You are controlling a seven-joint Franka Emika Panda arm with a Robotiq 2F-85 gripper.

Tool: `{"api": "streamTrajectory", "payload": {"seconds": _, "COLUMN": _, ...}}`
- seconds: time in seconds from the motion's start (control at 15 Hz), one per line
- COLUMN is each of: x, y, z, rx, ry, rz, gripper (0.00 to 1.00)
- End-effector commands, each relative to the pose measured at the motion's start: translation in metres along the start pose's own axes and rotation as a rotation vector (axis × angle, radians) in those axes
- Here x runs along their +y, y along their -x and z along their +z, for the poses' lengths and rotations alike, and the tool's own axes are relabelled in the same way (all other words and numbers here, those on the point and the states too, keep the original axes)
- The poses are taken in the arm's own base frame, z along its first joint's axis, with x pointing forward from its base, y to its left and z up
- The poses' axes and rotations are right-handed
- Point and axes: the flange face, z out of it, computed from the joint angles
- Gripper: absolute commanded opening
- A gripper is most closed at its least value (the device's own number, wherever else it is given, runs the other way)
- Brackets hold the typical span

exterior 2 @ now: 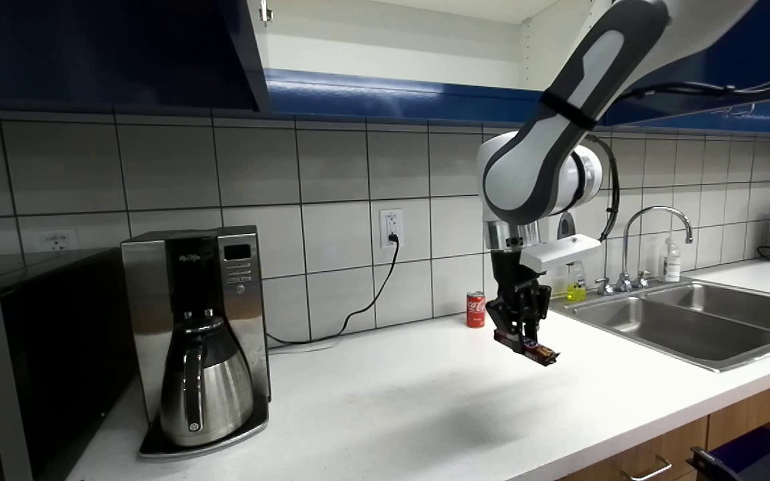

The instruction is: Put the brown packet in the open upper cabinet.

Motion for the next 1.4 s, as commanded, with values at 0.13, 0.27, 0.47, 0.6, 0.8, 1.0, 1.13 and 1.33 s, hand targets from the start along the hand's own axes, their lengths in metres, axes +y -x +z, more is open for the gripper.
{"api": "streamTrajectory", "payload": {"seconds": 0.13, "x": 0.017, "y": 0.044, "z": -0.066, "rx": 0.092, "ry": 0.018, "rz": 0.038, "gripper": 0.08}}
{"api": "streamTrajectory", "payload": {"seconds": 0.27, "x": 0.021, "y": 0.056, "z": -0.098, "rx": 0.133, "ry": 0.025, "rz": 0.049, "gripper": 0.08}}
{"api": "streamTrajectory", "payload": {"seconds": 0.47, "x": 0.026, "y": 0.077, "z": -0.155, "rx": 0.211, "ry": 0.042, "rz": 0.069, "gripper": 0.08}}
{"api": "streamTrajectory", "payload": {"seconds": 0.6, "x": 0.028, "y": 0.090, "z": -0.190, "rx": 0.254, "ry": 0.045, "rz": 0.078, "gripper": 0.08}}
{"api": "streamTrajectory", "payload": {"seconds": 0.8, "x": 0.033, "y": 0.104, "z": -0.245, "rx": 0.328, "ry": 0.051, "rz": 0.098, "gripper": 0.08}}
{"api": "streamTrajectory", "payload": {"seconds": 1.0, "x": 0.039, "y": 0.112, "z": -0.301, "rx": 0.406, "ry": 0.052, "rz": 0.124, "gripper": 0.08}}
{"api": "streamTrajectory", "payload": {"seconds": 1.13, "x": 0.043, "y": 0.115, "z": -0.339, "rx": 0.450, "ry": 0.054, "rz": 0.133, "gripper": 0.08}}
{"api": "streamTrajectory", "payload": {"seconds": 1.33, "x": 0.048, "y": 0.117, "z": -0.389, "rx": 0.507, "ry": 0.055, "rz": 0.149, "gripper": 0.08}}
